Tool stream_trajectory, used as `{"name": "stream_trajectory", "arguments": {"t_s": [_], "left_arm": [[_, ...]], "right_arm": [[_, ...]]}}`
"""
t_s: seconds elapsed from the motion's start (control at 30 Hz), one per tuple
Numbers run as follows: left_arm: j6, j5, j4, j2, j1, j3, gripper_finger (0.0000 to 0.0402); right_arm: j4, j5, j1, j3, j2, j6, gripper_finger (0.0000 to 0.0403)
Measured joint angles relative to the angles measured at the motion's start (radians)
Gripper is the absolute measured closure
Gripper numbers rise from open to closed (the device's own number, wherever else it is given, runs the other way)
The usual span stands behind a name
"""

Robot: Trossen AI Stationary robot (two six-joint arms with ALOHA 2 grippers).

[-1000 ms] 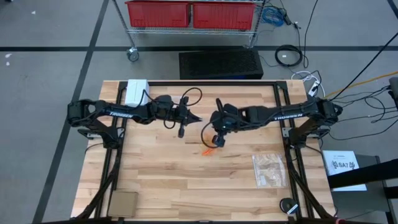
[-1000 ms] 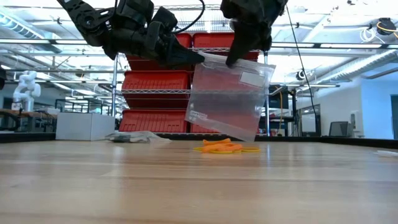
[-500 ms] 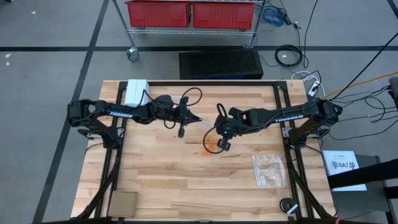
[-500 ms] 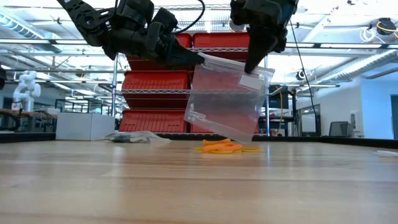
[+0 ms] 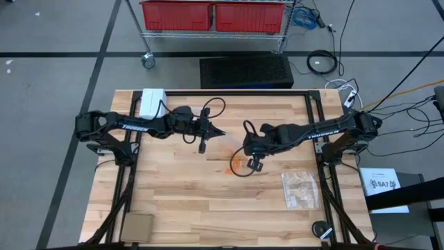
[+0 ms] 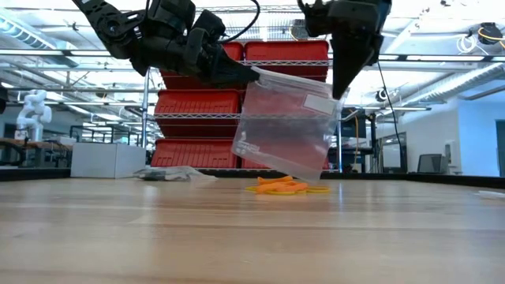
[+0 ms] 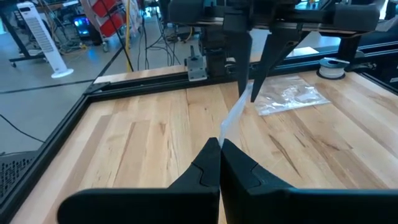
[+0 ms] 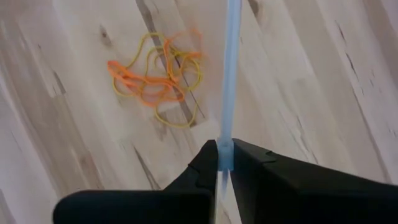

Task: Sort rubber bands
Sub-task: Open the top right transparent zip bag

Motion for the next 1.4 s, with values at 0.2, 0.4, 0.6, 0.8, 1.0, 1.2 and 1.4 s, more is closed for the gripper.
{"name": "stream_trajectory", "arguments": {"t_s": [0.2,0.4,0.6,0.8,1.0,1.2,1.4], "left_arm": [[0.000,0.000,-0.002,0.000,0.000,0.000,0.0401],[-0.002,-0.019,-0.007,-0.006,0.006,0.000,0.0401],[-0.002,-0.010,-0.009,-0.009,0.005,0.000,0.0401],[-0.002,-0.005,-0.012,-0.009,0.004,0.000,0.0401],[-0.001,-0.001,-0.015,-0.009,0.003,0.000,0.0402],[0.001,-0.001,-0.015,-0.009,0.003,0.000,0.0401],[0.001,0.000,-0.016,-0.008,0.003,0.000,0.0401]], "right_arm": [[-0.041,0.003,0.014,0.000,0.000,0.029,0.0371],[-0.080,-0.008,0.052,-0.003,-0.001,0.015,0.0283],[-0.069,0.030,0.057,0.032,0.000,0.008,0.0217],[0.010,0.173,0.046,0.071,-0.001,-0.110,0.0291],[0.168,0.215,-0.005,0.071,0.000,-0.251,0.0391],[0.263,0.200,-0.055,0.071,0.019,-0.335,0.0401],[0.297,0.180,-0.082,0.071,0.065,-0.369,0.0402]]}}
